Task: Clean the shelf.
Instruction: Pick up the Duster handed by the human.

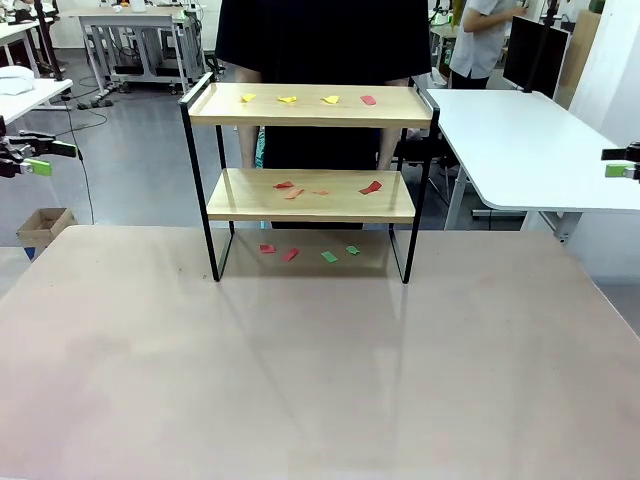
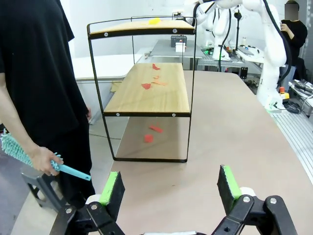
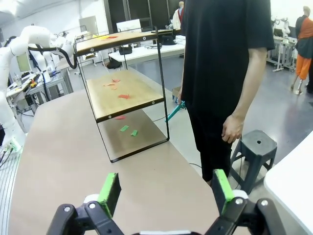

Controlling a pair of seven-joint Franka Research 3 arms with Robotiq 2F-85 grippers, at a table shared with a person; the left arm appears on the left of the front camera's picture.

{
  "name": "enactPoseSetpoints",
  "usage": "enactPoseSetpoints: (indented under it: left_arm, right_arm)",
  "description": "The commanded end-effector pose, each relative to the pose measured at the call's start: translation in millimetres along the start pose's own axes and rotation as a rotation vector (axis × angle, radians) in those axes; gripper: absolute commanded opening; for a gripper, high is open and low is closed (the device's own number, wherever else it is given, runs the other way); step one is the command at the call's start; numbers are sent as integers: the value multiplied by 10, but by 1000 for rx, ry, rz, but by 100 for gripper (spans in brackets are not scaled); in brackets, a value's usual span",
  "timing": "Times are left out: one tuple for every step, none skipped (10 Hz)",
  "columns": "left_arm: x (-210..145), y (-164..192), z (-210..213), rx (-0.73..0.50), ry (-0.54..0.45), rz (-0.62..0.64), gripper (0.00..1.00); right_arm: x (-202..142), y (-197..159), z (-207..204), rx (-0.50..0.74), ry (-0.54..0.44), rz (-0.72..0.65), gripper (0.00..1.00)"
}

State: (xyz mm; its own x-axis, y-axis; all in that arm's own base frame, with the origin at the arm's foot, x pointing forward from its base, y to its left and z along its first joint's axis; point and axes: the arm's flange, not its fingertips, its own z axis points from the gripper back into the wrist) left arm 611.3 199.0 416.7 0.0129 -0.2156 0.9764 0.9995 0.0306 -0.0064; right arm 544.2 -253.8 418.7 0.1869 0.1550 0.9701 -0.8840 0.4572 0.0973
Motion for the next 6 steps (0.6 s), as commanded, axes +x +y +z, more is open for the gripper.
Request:
enactPoseSetpoints:
  left_arm:
    - [-3,-7,10,0,-1,1,100]
    - [-3,-7,10,0,-1,1,100]
    - [-3,-7,10,0,-1,1,100]
    - [-3,-7,10,0,-1,1,100]
    - [-3,-7,10,0,-1,1,100]
    - [-3,-7,10,0,-1,1,100]
  right_arm:
    - [18,23,-5,5,3,2,100]
    - [18,23,-5,5,3,2,100]
    - [18,23,-5,5,3,2,100]
    - [18,23,-5,5,3,2,100]
    - [18,23,-5,5,3,2,100]
    - [18,23,-5,5,3,2,100]
